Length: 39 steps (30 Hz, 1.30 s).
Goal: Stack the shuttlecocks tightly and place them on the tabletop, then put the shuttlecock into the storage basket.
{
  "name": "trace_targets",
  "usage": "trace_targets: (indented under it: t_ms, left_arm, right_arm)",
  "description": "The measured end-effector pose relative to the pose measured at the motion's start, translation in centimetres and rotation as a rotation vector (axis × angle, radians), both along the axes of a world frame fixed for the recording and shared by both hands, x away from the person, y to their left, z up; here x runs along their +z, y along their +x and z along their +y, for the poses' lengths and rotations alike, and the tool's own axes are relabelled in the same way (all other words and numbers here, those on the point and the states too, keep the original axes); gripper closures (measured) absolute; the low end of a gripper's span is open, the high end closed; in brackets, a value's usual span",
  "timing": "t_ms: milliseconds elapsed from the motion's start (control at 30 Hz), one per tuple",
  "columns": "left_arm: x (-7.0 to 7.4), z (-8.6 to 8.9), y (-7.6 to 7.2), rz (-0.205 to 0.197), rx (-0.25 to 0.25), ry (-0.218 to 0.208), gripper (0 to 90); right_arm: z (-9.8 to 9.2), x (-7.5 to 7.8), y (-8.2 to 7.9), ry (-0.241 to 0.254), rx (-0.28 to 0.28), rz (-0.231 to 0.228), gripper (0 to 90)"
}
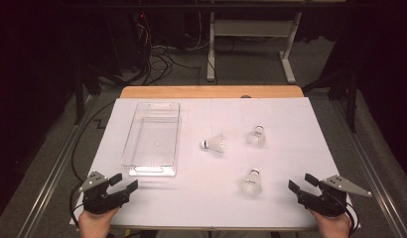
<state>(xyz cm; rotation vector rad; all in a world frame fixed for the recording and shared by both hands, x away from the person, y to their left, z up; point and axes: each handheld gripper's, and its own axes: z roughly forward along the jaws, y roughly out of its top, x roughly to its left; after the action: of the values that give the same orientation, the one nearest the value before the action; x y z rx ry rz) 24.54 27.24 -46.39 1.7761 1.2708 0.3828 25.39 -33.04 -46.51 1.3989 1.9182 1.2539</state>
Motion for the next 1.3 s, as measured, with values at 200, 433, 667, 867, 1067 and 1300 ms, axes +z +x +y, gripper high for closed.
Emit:
trace_targets:
  t_ms: [200,433,667,867,1067,1300]
  left_arm:
    - [0.0,0.1,0.0,-0.004,-0.004,-0.004,30.9]
    - [0.2,0.1,-0.1,-0.008,-0.015,-0.013,30.8]
    - [0.2,-0.1,0.0,-0.006,-0.027,-0.01,30.8]
    - [0.3,-0.3,-0.2,-0.015,-0.029,-0.003,30.7]
    - [0.4,-0.2,-0.3,-0.021,-0.023,-0.001,30.8]
    - [0.3,-0.2,-0.3,-0.022,-0.022,-0.006,30.6]
  right_arm:
    - [0.1,0.0,0.1,-0.005,-0.001,0.006,29.5]
    - [0.1,0.0,0.1,-0.007,-0.01,0.003,29.4]
    - [0.4,0.3,0.1,-0.032,0.0,-0.007,29.2]
    - [0.7,0.8,0.0,-0.038,0.012,-0.015,29.0]
    - [1.0,1.4,0.3,-0.039,0.015,-0.022,29.2]
    - [1.6,1.9,1.1,-0.04,0.029,-0.026,29.8]
